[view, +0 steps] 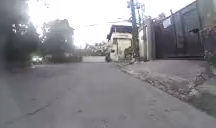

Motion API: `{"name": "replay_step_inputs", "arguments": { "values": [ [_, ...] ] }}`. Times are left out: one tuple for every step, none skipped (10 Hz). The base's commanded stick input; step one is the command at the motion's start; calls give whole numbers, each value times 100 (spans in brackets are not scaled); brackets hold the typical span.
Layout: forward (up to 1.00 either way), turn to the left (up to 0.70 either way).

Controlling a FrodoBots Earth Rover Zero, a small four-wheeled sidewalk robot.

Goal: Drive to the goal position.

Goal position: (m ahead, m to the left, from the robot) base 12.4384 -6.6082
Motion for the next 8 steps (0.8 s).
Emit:
{"name": "replay_step_inputs", "arguments": {
  "values": [
    [100, 0],
    [100, 0],
    [100, 0],
    [100, 0],
    [100, 0],
    [100, 0],
    [100, 0],
    [100, 0]
  ]
}}
